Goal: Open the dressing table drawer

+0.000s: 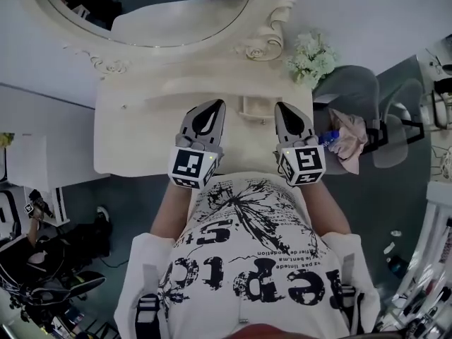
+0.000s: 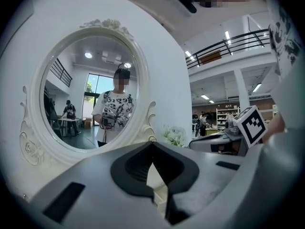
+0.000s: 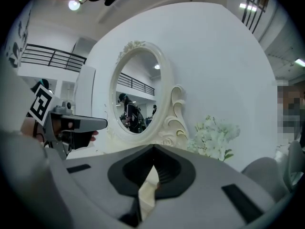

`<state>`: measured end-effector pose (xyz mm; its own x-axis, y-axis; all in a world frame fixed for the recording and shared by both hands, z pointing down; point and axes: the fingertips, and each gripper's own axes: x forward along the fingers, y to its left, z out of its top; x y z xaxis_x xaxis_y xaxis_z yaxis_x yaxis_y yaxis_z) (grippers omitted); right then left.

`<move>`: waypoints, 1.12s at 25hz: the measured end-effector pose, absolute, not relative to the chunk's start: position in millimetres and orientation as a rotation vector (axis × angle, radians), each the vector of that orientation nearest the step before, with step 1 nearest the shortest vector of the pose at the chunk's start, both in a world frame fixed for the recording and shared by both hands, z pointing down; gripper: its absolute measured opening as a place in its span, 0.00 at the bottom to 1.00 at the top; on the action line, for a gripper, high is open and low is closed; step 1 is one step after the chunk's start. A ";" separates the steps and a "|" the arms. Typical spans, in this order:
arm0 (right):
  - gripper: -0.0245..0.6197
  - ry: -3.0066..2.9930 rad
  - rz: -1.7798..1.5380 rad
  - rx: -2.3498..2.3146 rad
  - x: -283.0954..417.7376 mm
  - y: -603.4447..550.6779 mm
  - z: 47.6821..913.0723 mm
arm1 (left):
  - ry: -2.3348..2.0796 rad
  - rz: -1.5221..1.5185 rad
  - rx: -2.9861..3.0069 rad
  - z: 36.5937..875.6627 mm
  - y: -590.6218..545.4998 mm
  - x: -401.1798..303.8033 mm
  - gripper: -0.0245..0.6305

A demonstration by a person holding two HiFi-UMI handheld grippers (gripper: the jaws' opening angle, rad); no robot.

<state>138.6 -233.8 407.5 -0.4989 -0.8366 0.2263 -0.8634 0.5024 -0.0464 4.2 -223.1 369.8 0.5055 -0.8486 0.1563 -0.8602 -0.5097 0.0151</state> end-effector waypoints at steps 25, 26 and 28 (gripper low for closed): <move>0.07 -2.560 0.170 1.470 143.2 -237.1 401.5 | -1.502 0.179 2.624 361.4 -232.3 10.1 0.06; 0.06 -2.560 0.167 1.474 143.9 -237.0 401.0 | -1.498 0.184 2.624 362.1 -231.9 10.2 0.06; 0.06 -2.561 0.157 1.478 144.7 -237.0 399.7 | -1.488 0.198 2.628 364.1 -231.4 10.8 0.06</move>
